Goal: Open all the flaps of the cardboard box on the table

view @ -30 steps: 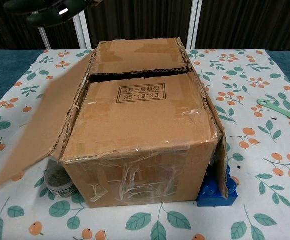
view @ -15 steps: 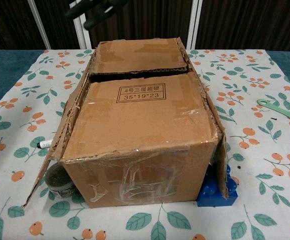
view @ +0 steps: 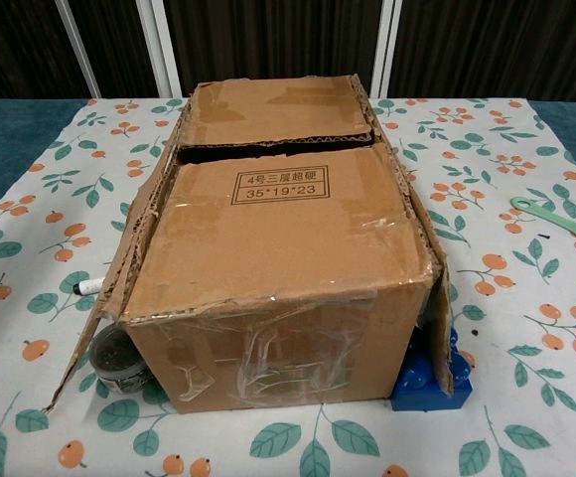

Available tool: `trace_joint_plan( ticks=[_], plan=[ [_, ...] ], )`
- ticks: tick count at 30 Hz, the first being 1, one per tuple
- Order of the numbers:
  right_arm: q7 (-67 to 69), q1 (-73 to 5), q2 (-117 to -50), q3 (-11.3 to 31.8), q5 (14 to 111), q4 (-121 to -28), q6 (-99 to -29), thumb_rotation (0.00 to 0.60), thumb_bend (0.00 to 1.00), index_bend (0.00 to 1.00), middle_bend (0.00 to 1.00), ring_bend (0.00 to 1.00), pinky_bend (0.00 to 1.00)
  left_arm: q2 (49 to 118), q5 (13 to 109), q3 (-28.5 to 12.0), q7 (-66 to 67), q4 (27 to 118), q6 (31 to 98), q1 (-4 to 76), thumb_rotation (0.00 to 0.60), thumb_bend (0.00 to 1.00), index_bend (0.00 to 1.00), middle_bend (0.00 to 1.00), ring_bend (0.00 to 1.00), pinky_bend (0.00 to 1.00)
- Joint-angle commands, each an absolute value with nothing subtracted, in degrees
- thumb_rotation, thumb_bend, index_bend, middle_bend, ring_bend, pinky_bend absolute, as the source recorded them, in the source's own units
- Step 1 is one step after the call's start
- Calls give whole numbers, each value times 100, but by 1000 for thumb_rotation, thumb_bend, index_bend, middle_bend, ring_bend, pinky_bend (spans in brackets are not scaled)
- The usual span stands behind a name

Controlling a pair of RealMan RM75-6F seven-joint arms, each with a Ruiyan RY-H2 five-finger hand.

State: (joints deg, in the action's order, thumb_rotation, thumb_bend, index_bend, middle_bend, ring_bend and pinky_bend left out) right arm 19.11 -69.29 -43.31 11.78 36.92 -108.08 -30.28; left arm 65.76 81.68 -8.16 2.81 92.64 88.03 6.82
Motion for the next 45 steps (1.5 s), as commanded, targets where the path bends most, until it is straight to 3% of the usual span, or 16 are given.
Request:
trace_joint_plan(
  ticks=[1,8,15,22,27,39,45],
  plan=[
    [-174,-6457,-4256,109,3662,-11385,-5298,600,276,0,0,195,285,6591,8210,-781,318,9243,8749,718,600,585,145,21,109,194],
    [-834,-5360,-4607,-296,4363,-11576,-6893,600,270,0,0,191,283,6587,8460,-650,124,9191,8626,795,600,584,145,86,108,165],
    [-604,-4416,-4795,-445,5416,-11389,-7634,600,269,0,0,191,283,6517,8500,-724,147,9230,8342,1042,600,581,147,114,107,158],
    [-651,-4019,-4762,-358,5759,-11283,-7676,600,268,0,0,191,283,5956,8654,-823,-320,9910,7249,1767,600,581,149,144,131,191],
    [-590,-3741,-4692,-232,5756,-11161,-7602,600,268,0,0,191,283,5243,8168,-1218,-1905,10639,5172,2974,600,581,151,145,149,223],
    [-764,-3554,-4800,80,5651,-10926,-7245,600,268,0,0,193,283,4805,7928,-1775,-3487,11049,3508,4211,600,581,195,195,181,255],
    [-823,-3476,-4917,250,5594,-10819,-7128,600,268,0,0,193,283,4760,7774,-1923,-3254,11166,3115,4696,600,580,200,204,195,279]
  ],
)
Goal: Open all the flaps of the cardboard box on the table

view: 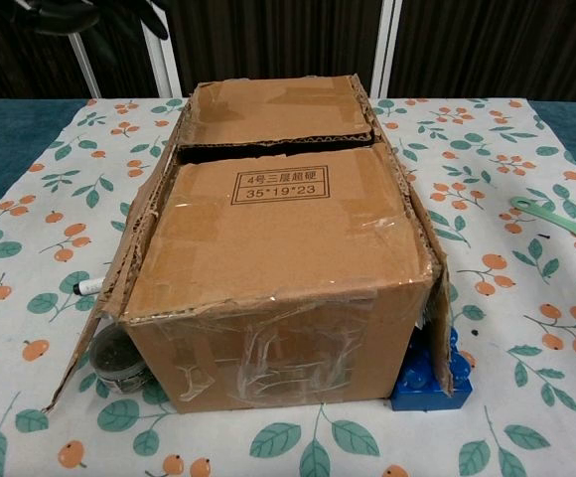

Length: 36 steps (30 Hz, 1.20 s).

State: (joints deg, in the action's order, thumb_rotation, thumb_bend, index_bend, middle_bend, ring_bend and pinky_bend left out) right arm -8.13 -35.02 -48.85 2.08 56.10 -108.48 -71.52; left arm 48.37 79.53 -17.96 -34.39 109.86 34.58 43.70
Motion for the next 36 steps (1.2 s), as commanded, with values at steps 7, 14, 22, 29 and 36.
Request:
trace_joint_plan(
  ticks=[7,14,22,29,36],
  plan=[
    [-934,-3306,-5053,361,5721,-10706,-7167,600,268,0,0,194,283,5045,7392,-1839,-2878,11249,2766,5132,600,581,200,196,195,293],
    [-863,-2938,-5111,304,6165,-10654,-7437,600,268,0,0,194,283,5566,7068,-1665,-2501,11059,2917,5294,600,581,200,196,195,294],
    [-529,-2217,-5382,57,6852,-10473,-8041,600,269,0,0,193,283,5968,6709,-1619,-2295,10926,2959,5497,600,581,200,198,198,292],
    [-354,-1860,-5575,-78,7160,-10290,-8179,600,269,0,0,193,283,6122,6647,-1666,-2392,10886,2852,5609,600,581,199,202,204,293],
    [-264,-1726,-5607,8,7187,-10142,-8088,600,268,0,0,194,283,6329,6485,-1583,-2211,10723,2818,5752,600,581,198,201,204,294]
  ],
)
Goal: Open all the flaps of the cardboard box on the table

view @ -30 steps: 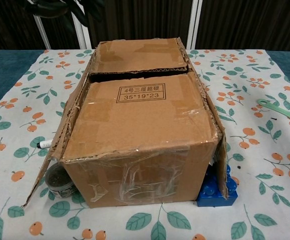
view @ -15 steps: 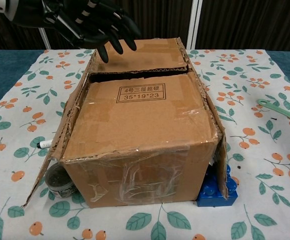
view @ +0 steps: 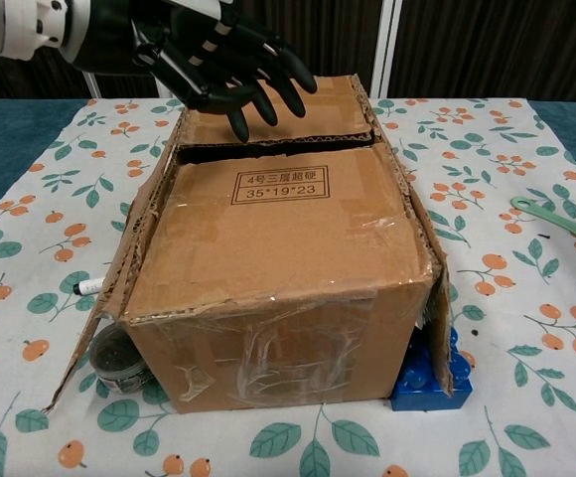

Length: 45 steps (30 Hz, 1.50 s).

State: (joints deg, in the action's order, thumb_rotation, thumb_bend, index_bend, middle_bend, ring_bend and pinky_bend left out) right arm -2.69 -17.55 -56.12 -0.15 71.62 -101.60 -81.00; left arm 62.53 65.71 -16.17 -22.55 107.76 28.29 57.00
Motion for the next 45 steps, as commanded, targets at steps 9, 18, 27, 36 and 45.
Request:
trace_joint_plan(
  ticks=[9,18,27,36,45],
  plan=[
    [-297,-1618,-5557,136,7259,-10148,-8040,600,268,0,0,194,283,6537,6349,-1498,-2156,10522,2684,5871,600,581,199,202,206,292],
    [-310,-1511,-5531,232,7310,-10178,-7985,600,268,0,0,194,283,6689,6491,-1482,-2172,10395,2597,5909,600,581,198,202,206,285],
    [-291,-1406,-5487,315,7343,-10196,-7968,600,268,0,0,194,283,6768,6512,-1473,-2210,10366,2534,5937,600,582,198,198,206,294],
    [-245,-1321,-5449,399,7330,-10192,-7940,600,268,0,0,195,283,6756,6496,-1514,-2273,10387,2461,5973,600,684,195,194,218,360],
    [-222,-1245,-5453,484,7225,-10162,-7882,600,268,0,0,198,283,6670,6458,-1620,-2385,10477,2404,5991,600,690,193,185,233,398]
  ],
)
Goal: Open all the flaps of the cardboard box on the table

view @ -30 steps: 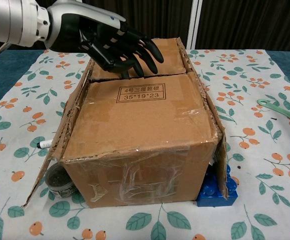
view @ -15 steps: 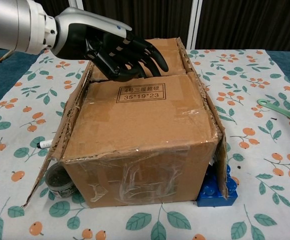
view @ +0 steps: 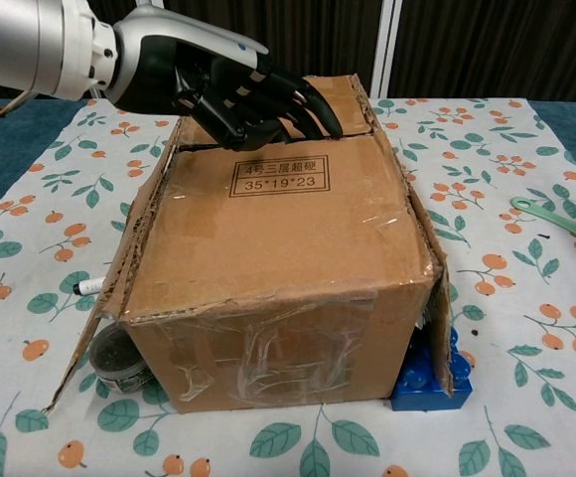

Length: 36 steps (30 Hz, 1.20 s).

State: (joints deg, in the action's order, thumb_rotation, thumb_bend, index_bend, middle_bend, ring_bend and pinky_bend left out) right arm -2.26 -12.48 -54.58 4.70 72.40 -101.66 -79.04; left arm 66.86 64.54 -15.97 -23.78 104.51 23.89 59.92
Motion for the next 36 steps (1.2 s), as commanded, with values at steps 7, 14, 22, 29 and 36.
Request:
trace_joint_plan(
  ticks=[7,14,22,29,36],
  plan=[
    [-278,-1202,-5448,548,7155,-10180,-7850,600,269,0,0,198,283,6619,6542,-1753,-2505,10623,2565,5902,600,689,193,157,245,453],
    [-344,-1160,-5404,620,7091,-10232,-7861,600,268,0,0,198,283,6599,6803,-1897,-2752,10726,2830,5717,600,689,193,139,261,482],
    [-389,-1119,-5356,673,7031,-10324,-7846,600,269,0,0,198,283,6534,7083,-1995,-3185,10818,2750,5659,600,690,193,114,275,528],
    [-456,-1088,-5356,709,6977,-10357,-7838,600,267,0,0,198,283,6468,7337,-2105,-3529,10911,2837,5579,600,690,188,74,288,541],
    [-472,-1062,-5330,742,6971,-10377,-7840,600,268,0,0,198,283,6509,7735,-2155,-3708,11008,3311,5426,600,690,182,66,321,552]
  ],
)
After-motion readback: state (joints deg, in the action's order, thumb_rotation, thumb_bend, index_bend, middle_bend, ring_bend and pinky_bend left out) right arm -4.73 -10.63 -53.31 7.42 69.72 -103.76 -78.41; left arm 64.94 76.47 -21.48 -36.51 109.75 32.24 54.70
